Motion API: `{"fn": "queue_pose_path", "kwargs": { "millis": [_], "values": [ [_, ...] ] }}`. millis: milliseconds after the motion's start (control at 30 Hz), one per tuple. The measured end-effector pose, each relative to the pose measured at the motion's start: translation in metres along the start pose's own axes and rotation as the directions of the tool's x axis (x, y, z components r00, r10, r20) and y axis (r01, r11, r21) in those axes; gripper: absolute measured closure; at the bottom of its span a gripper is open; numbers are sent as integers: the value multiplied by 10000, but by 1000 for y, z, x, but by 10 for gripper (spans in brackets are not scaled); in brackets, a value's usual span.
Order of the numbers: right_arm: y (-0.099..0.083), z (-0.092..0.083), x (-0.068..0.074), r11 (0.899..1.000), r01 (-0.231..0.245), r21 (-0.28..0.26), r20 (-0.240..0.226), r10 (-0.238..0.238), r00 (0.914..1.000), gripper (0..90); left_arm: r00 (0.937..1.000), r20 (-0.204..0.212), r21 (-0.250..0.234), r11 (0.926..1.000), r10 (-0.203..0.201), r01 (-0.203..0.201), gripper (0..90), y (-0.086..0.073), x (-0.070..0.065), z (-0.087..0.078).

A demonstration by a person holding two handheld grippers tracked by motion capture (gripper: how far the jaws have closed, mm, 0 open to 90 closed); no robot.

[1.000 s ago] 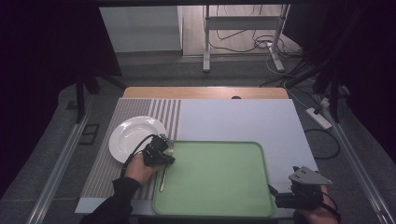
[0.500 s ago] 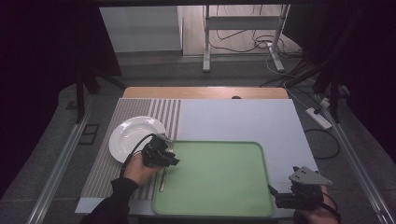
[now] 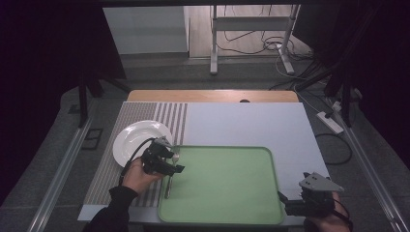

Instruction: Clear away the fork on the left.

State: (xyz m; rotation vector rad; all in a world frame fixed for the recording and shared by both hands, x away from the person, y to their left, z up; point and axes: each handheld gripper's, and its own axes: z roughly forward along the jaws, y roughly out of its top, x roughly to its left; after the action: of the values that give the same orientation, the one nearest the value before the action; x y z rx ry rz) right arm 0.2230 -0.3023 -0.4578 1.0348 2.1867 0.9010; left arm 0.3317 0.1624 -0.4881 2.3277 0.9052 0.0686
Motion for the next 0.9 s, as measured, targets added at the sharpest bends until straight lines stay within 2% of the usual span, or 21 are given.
{"fn": "queue_pose_path", "kwargs": {
  "millis": [133, 267, 367, 433, 567, 633, 700, 900],
  "values": [
    [0, 0, 0, 10000, 28, 14, -9, -28, 10000, 0, 9996, 69, -160, 9995, -288, 289, 164, -2, 1, -4],
    [0, 0, 0, 10000, 6, 3, 10, -6, 10000, 0, 9994, 49, -237, 9991, -341, 342, 132, -6, 2, -7],
    [0, 0, 0, 10000, 7, 12, 10, -7, 10000, 0, 9995, -301, -370, 9992, -134, 123, 95, -8, -1, -10],
    [0, 0, 0, 10000, 21, 20, 3, -21, 10000, 0, 9988, -470, -481, 9987, -158, 136, 62, -9, -2, -13],
    [0, 0, 0, 10000, 17, 26, 12, -17, 10000, 0, 9978, -483, -668, 9969, -450, 417, 23, -14, 0, -18],
    [0, 0, 0, 10000, 28, 33, 7, -28, 10000, 0, 9978, -505, -653, 9971, -419, 386, 0, -18, 0, -20],
    [0, 0, 0, 10000, 39, 53, 1, -39, 10000, 0, 9970, -635, -682, 9969, -444, 400, 0, -20, -1, -21],
    [0, 0, 0, 10000, 29, 57, -6, -29, 10000, 0, 9955, -654, -666, 9957, -684, 640, 0, -27, -1, -26]
  ]
}}
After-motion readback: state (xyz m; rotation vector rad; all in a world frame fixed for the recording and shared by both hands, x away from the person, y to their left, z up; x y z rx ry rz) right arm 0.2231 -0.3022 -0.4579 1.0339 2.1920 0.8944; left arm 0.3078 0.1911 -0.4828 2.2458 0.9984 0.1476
